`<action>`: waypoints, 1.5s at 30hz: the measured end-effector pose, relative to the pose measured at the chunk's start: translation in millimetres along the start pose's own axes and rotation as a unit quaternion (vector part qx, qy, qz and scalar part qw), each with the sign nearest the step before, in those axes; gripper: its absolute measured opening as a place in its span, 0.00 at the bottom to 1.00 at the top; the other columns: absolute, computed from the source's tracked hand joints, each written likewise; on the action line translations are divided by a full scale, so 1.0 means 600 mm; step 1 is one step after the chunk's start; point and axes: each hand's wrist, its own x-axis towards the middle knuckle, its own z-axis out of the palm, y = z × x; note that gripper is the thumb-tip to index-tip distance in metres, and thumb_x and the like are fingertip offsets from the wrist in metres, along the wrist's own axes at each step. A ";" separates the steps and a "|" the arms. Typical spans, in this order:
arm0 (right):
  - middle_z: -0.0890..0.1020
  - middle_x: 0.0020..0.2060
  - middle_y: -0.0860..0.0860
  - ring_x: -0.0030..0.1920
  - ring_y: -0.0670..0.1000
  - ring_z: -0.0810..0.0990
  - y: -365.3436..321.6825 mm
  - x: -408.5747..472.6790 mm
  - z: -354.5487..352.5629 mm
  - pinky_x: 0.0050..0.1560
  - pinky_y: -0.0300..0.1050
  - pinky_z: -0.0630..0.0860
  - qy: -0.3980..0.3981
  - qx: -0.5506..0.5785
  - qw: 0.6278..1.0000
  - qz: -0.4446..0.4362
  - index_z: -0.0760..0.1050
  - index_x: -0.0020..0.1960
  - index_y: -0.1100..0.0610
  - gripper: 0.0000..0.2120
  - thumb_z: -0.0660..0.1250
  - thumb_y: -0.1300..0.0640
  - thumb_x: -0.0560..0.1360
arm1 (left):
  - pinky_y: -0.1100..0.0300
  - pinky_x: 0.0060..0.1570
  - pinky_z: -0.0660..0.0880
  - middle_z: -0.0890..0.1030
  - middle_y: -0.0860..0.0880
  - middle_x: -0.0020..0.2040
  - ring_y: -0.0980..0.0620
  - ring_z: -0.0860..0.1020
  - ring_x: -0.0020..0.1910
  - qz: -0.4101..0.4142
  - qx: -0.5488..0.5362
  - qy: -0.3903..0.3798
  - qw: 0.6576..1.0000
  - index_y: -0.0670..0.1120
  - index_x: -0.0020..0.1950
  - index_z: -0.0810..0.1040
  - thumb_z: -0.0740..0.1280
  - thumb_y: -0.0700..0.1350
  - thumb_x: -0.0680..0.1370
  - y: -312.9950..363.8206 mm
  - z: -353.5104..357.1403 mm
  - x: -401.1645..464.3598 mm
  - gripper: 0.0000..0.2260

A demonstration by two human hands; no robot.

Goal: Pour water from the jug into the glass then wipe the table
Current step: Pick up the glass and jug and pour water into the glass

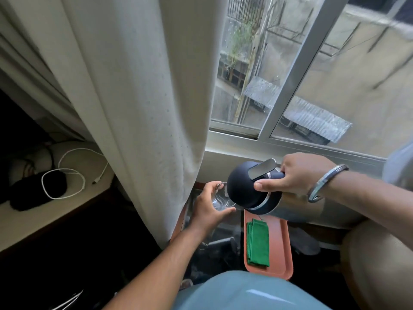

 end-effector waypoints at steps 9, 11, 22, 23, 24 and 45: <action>0.68 0.21 0.48 0.25 0.52 0.68 0.000 0.000 -0.046 0.29 0.44 0.62 0.001 -0.073 0.997 -0.021 0.62 0.25 0.56 0.42 0.51 0.14 0.50 | 0.68 0.57 0.74 0.82 0.55 0.59 0.62 0.79 0.57 0.015 -0.003 0.023 1.000 0.52 0.65 0.73 0.84 0.46 0.64 0.026 -0.003 0.015 0.33; 0.69 0.21 0.48 0.25 0.52 0.68 0.001 0.000 -0.055 0.30 0.44 0.63 0.002 -0.084 0.996 -0.021 0.62 0.25 0.56 0.43 0.49 0.13 0.49 | 0.70 0.58 0.73 0.81 0.56 0.59 0.64 0.78 0.58 0.013 0.001 0.022 1.000 0.54 0.65 0.72 0.84 0.46 0.64 0.027 -0.003 0.015 0.34; 0.68 0.21 0.48 0.25 0.53 0.68 0.015 -0.012 -0.109 0.30 0.44 0.65 0.023 -0.152 0.988 -0.019 0.64 0.26 0.56 0.46 0.45 0.12 0.44 | 0.74 0.56 0.72 0.80 0.56 0.61 0.61 0.78 0.60 0.019 -0.010 0.007 1.000 0.50 0.67 0.73 0.83 0.47 0.65 0.051 0.016 0.018 0.35; 0.68 0.21 0.48 0.25 0.53 0.68 0.015 -0.014 -0.112 0.30 0.44 0.65 0.025 -0.153 0.988 -0.019 0.65 0.26 0.56 0.47 0.45 0.12 0.43 | 0.69 0.59 0.74 0.80 0.56 0.62 0.61 0.78 0.61 0.022 -0.015 0.009 1.000 0.51 0.67 0.73 0.84 0.48 0.64 0.053 0.018 0.019 0.35; 0.67 0.21 0.48 0.25 0.53 0.68 0.015 -0.016 -0.115 0.30 0.44 0.65 0.026 -0.154 0.988 -0.022 0.65 0.26 0.57 0.47 0.45 0.11 0.43 | 0.65 0.62 0.75 0.80 0.56 0.61 0.61 0.78 0.61 0.025 -0.018 0.010 0.999 0.51 0.67 0.73 0.84 0.49 0.63 0.053 0.019 0.022 0.35; 0.67 0.22 0.49 0.25 0.54 0.64 0.000 -0.046 -0.134 0.29 0.43 0.61 0.067 -0.215 0.973 -0.043 0.64 0.27 0.57 0.44 0.46 0.15 0.47 | 0.53 0.57 0.80 0.83 0.54 0.55 0.58 0.82 0.54 0.042 -0.056 -0.011 0.997 0.54 0.64 0.73 0.81 0.54 0.60 0.068 0.031 0.020 0.35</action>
